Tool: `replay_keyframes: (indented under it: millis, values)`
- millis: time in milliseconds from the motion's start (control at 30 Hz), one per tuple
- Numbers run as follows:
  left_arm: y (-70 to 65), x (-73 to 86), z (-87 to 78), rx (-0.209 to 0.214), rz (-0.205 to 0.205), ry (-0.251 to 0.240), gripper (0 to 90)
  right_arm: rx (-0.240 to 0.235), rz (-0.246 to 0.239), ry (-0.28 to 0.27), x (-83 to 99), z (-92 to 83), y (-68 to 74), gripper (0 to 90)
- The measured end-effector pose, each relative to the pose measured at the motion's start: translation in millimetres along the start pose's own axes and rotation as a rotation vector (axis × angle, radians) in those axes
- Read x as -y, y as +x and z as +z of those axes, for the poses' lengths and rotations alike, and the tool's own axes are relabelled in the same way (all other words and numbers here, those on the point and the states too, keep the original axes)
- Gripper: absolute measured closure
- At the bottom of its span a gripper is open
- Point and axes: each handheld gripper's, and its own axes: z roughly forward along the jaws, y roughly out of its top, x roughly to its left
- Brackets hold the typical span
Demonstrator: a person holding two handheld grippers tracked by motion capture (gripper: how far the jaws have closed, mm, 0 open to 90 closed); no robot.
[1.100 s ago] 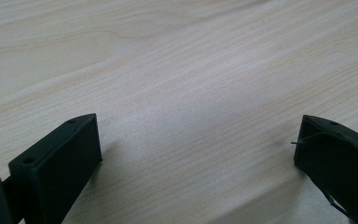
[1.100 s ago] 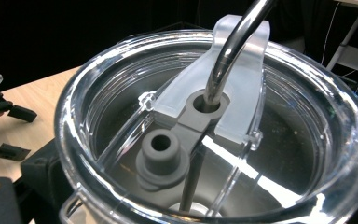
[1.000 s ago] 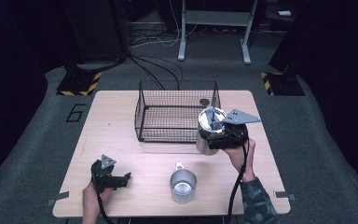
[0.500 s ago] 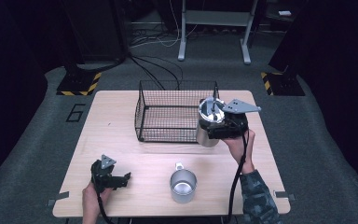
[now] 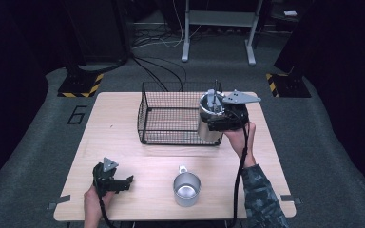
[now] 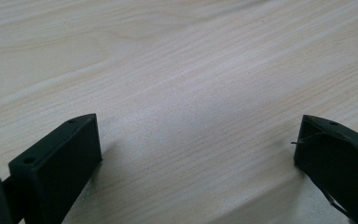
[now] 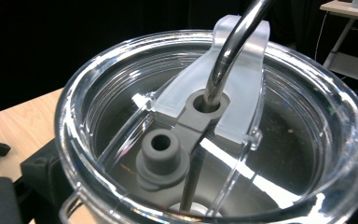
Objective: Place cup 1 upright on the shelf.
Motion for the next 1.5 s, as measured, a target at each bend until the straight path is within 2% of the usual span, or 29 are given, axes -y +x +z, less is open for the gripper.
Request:
replay_keyframes:
  millis: [233, 400, 767, 1133, 1233, 1500]
  values:
    - [0.3, -0.1, 0.0, 0.001, 0.003, 0.001, 0.5, 0.008, -0.002, 0.0, -5.5, 7.9, -4.5, 3.6]
    - [0.0, 0.0, 0.1, 0.0, -0.001, -0.001, 0.5, 0.016, 0.02, -0.002, -10.3, 14.8, -10.5, 3.6]
    - [0.1, 0.0, 0.0, 0.001, 0.001, 0.001, 0.5, 0.038, 0.028, 0.001, -15.4, 31.2, -21.0, 3.6]
    - [0.2, -0.1, 0.4, -0.001, 0.002, -0.004, 0.5, 0.072, 0.036, 0.015, -12.5, 50.6, -26.3, 3.6]
    - [-0.5, 0.1, 0.5, 0.002, -0.007, -0.005, 0.5, 0.077, 0.052, 0.019, -10.3, 57.4, -28.2, 3.5]
    - [0.1, 0.0, 0.0, 0.003, 0.004, 0.002, 0.5, 0.092, 0.073, 0.045, -3.0, 72.4, -34.7, 3.5]
